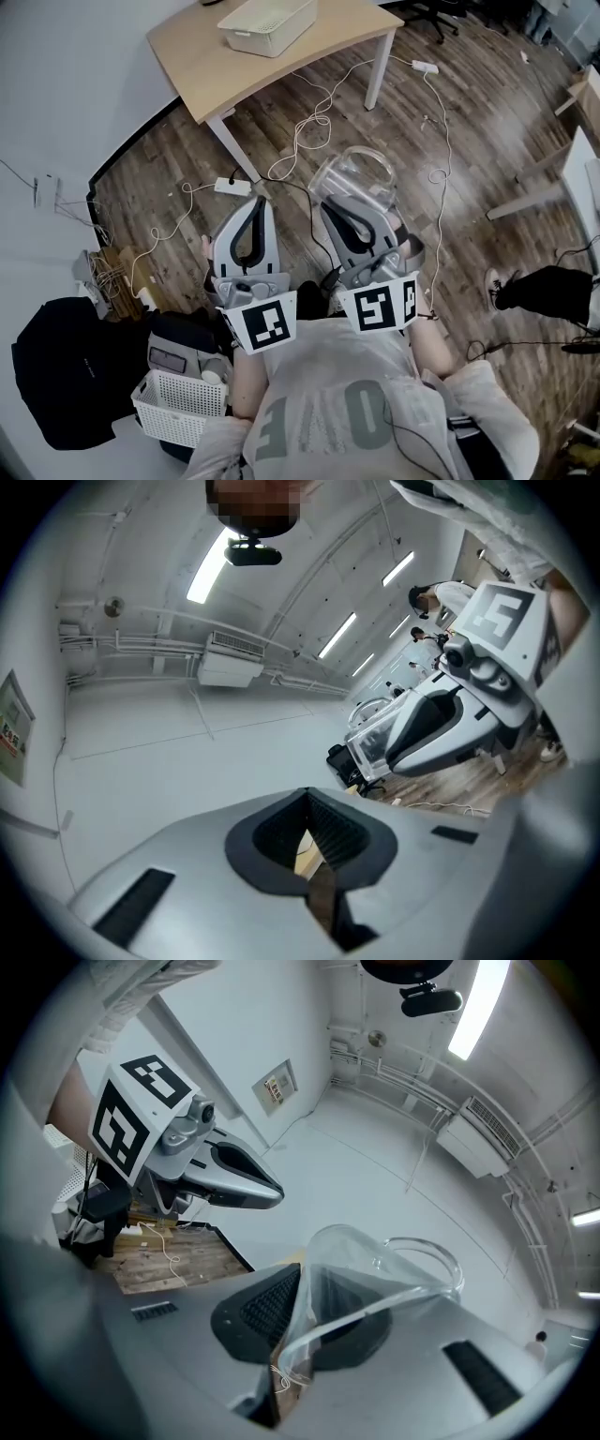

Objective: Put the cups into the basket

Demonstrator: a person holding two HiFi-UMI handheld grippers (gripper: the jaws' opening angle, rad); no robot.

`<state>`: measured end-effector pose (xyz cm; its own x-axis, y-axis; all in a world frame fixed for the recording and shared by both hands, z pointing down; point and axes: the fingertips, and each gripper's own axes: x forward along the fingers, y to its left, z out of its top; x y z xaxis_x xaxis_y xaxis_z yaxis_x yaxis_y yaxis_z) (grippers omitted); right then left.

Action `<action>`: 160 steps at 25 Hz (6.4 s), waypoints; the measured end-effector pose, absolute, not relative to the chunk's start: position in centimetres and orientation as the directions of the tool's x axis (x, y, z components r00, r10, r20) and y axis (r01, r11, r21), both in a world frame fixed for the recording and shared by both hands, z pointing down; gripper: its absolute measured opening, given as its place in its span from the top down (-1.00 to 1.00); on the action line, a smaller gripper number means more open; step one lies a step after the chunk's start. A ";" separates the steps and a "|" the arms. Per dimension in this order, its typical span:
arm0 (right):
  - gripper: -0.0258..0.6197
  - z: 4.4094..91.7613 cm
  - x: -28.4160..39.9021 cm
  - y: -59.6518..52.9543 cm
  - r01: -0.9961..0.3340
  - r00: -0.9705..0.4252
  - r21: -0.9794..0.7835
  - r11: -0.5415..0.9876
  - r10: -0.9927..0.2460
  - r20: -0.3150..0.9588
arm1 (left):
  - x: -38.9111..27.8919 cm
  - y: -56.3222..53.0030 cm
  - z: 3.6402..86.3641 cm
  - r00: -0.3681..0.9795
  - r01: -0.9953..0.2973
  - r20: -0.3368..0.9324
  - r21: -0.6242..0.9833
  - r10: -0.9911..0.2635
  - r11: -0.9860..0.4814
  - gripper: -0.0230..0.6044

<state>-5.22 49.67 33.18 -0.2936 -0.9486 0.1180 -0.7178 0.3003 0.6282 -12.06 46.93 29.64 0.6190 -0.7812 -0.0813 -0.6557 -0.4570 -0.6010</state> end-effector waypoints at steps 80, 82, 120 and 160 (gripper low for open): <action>0.84 33.4 11.9 -23.3 -0.673 -0.383 0.606 0.425 -0.900 0.207 | 4.5 -27.0 27.4 0.543 -0.724 -0.096 -0.556 -0.834 -0.408 0.91; 0.84 32.9 11.7 -23.9 -0.672 -0.380 0.611 0.418 -0.903 0.200 | 4.5 -27.4 26.7 0.546 -0.727 -0.113 -0.556 -0.830 -0.402 0.91; 0.84 51.3 8.0 -34.0 -0.021 -0.284 0.454 0.891 -0.441 0.852 | 0.8 -34.3 31.5 0.478 -0.797 -0.056 -0.447 -0.877 -0.405 0.91; 0.51 59.8 9.0 -34.1 0.177 -0.022 0.216 0.960 -0.216 0.976 | -1.0 -37.2 34.6 0.479 -0.807 -0.008 -0.399 -0.878 -0.436 0.91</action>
